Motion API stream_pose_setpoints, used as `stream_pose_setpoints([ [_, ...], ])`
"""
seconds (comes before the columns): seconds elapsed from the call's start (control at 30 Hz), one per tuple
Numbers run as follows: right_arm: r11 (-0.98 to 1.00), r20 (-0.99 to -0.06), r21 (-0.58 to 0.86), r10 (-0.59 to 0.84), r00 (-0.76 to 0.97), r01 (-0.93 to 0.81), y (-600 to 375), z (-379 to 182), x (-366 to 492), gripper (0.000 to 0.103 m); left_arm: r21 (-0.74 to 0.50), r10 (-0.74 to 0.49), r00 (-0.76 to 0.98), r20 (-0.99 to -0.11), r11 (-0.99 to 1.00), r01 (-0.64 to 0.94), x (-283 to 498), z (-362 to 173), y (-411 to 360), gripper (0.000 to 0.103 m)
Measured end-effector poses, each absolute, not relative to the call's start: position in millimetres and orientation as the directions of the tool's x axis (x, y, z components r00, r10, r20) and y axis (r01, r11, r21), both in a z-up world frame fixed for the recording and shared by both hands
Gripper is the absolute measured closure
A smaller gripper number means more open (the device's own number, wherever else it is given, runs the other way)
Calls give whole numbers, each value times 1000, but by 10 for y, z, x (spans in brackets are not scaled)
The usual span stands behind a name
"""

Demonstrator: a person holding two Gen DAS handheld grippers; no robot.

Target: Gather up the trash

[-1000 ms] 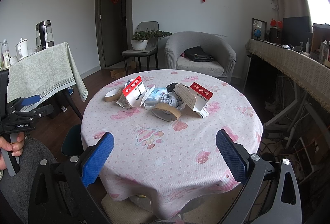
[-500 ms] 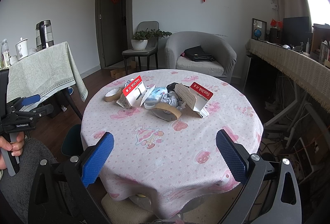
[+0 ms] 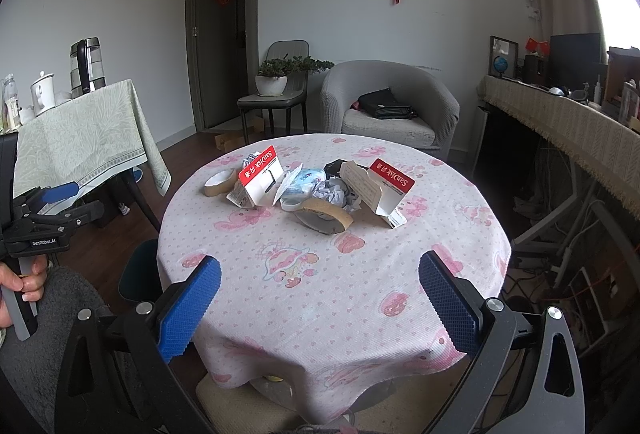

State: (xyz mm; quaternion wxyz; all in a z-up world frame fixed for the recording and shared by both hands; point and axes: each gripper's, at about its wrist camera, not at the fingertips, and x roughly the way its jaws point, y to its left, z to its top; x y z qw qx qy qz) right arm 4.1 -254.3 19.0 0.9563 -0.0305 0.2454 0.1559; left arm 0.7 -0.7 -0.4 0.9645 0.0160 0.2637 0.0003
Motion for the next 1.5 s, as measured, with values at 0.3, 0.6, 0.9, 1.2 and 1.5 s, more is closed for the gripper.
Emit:
stream_pose_setpoints([
  [0.3,949,-479,16,285,830,-316,-2526,185,37,3,32,10,860,-510,999,8,8,-4,-8,3],
  [0.6,949,-481,16,283,830,-315,-2513,178,49,3,33,10,861,-509,999,8,8,-4,-10,3],
  [0.9,947,-478,14,288,829,-321,-2517,274,49,3,27,32,861,-507,999,-21,-17,4,86,3],
  [1.2,939,-468,155,344,814,-308,-2807,426,383,3,-44,-36,867,-497,999,16,238,127,210,5],
  [1.5,905,-494,259,425,758,-338,-2942,344,1024,10,-53,-137,820,-555,990,130,756,49,24,20],
])
